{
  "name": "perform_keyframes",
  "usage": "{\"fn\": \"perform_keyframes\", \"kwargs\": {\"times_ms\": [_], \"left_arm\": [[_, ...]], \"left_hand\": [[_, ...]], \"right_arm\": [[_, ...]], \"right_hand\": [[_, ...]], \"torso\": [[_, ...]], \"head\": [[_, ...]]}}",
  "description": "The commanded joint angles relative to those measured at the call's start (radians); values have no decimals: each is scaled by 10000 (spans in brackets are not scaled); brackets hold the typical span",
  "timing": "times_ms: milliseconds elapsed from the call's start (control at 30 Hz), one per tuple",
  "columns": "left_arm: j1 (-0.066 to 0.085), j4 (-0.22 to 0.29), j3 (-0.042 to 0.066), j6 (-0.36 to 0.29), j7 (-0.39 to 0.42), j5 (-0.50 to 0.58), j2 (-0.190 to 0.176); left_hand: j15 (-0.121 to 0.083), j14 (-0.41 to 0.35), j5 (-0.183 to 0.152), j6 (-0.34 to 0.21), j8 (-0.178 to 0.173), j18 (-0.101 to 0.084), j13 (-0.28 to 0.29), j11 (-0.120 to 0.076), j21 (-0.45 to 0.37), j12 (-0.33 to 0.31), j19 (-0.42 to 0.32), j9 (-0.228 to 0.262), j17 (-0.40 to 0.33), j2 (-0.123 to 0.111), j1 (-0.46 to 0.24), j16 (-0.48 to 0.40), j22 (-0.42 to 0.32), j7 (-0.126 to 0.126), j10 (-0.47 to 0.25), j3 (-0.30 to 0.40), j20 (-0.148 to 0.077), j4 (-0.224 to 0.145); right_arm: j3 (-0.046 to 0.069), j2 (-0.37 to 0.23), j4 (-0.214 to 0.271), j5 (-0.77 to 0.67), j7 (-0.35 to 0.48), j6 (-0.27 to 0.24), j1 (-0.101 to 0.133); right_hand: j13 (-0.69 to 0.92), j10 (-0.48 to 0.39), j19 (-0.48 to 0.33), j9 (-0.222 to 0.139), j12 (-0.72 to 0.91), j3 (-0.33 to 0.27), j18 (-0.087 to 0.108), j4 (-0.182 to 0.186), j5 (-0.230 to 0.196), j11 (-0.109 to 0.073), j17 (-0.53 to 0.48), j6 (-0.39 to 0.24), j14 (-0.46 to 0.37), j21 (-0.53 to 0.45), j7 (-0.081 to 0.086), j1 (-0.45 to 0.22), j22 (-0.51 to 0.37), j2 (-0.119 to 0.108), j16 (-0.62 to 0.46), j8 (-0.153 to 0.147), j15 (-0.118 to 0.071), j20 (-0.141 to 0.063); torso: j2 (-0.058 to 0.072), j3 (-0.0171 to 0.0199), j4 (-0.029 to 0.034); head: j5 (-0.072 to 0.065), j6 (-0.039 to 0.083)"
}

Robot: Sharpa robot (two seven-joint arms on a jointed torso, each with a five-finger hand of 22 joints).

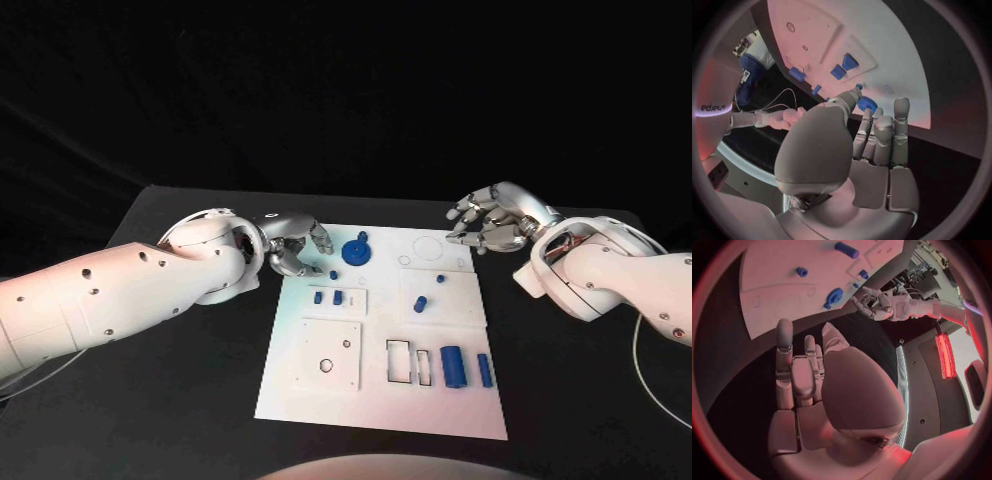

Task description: Assemble the parts on the task board

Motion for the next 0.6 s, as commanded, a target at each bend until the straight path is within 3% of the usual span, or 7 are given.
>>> {"fn": "perform_keyframes", "kwargs": {"times_ms": [33, 100, 167, 233, 367, 433, 600], "left_arm": [[9, 89, 63, -356, 482, 2131, -216], [13, 120, 103, -548, 871, 3331, -406], [16, 133, 130, -795, 1447, 5034, -586], [18, 139, 146, -1013, 2160, 7208, -749], [18, 195, 155, -1137, 3142, 10194, -969], [17, 233, 157, -1076, 3489, 11116, -1057], [16, 329, 156, -947, 3907, 12182, -1200]], "left_hand": [[-21, -70, 55, 139, 40, 28, -10, -19, -32, 112, -46, -14, -104, 68, 203, -46, -30, 170, 32, 48, -13, -26], [-158, -100, 50, 541, 244, 45, 51, -163, -23, 462, -74, 11, -254, 103, 350, -84, -78, 601, 538, 471, -122, -31], [-232, -310, 48, 827, 450, 126, 77, -232, -236, 721, -387, 35, -830, 53, 272, -301, -449, 654, 1072, 943, -209, 53], [-307, -1362, 23, 876, 677, 149, 106, -300, -547, 992, -688, 81, -2982, -14, 141, -1240, -721, 655, 1453, 1402, -291, 86], [-307, -1963, 9, 721, 914, 138, 128, -310, -1022, 1238, -1081, 134, -3413, -7, -35, -2057, -971, 682, 1507, 1696, -288, 36], [-311, -2017, 17, 696, 970, 139, 135, -306, -1096, 1294, -1106, 146, -3491, 31, -59, -2195, -1018, 689, 1511, 1740, -288, 4], [-316, -2044, 19, 691, 1056, 143, 141, -316, -1179, 1361, -1113, 168, -3576, 86, -92, -2346, -1075, 687, 1515, 1778, -294, -46]], "right_arm": [[0, 6, -26, -1635, -201, 1424, -5], [-1, 23, -38, -2239, -267, 1615, -8], [-2, 48, -38, -2962, -335, 1717, -37], [-3, 76, -21, -3682, -408, 1753, -120], [-6, 160, -4, -4632, -527, 1810, -318], [-8, 207, 7, -5012, -593, 1852, -430], [-10, 304, 20, -5664, -789, 1909, -630]], "right_hand": [[-370, 231, 275, -157, -431, 432, -100, -9, 8, -27, 641, 291, 414, 1195, -31, 190, 958, -123, 625, -241, 9, -5], [-611, 400, 401, -254, -682, 783, -199, -31, 9, -44, 1018, 443, 468, 1984, -59, 214, 1608, -271, 995, -413, 6, -3], [-777, 511, 466, -314, -848, 1067, -253, -36, 7, -47, 1231, 543, 498, 2465, -56, 214, 2018, -391, 1217, -535, 6, -3], [-925, 639, 551, -360, -987, 1371, -317, -42, 5, -57, 1492, 653, 537, 3004, -77, 188, 2464, -518, 1461, -640, 1, -1], [-1059, 728, 620, -393, -1125, 1670, -372, -48, -1, -63, 1685, 748, 568, 3446, -87, 152, 2837, -663, 1652, -733, -6, 2], [-1107, 754, 661, -401, -1175, 1781, -401, -53, -3, -62, 1766, 789, 580, 3654, -89, 133, 3002, -714, 1725, -761, -4, 8], [-1166, 811, 710, -411, -1232, 1930, -432, -52, -8, -65, 1882, 843, 600, 3900, -94, 83, 3203, -794, 1831, -800, -7, 17]], "torso": [[-13, 7, -1], [-6, 7, 1], [-4, 2, -5], [-2, -1, -12], [5, -4, -8], [9, -3, -4], [12, 6, 10]], "head": [[-77, 8], [-146, 22], [-255, 26], [-399, 35], [-506, 64], [-538, 68], [-576, 73]]}}
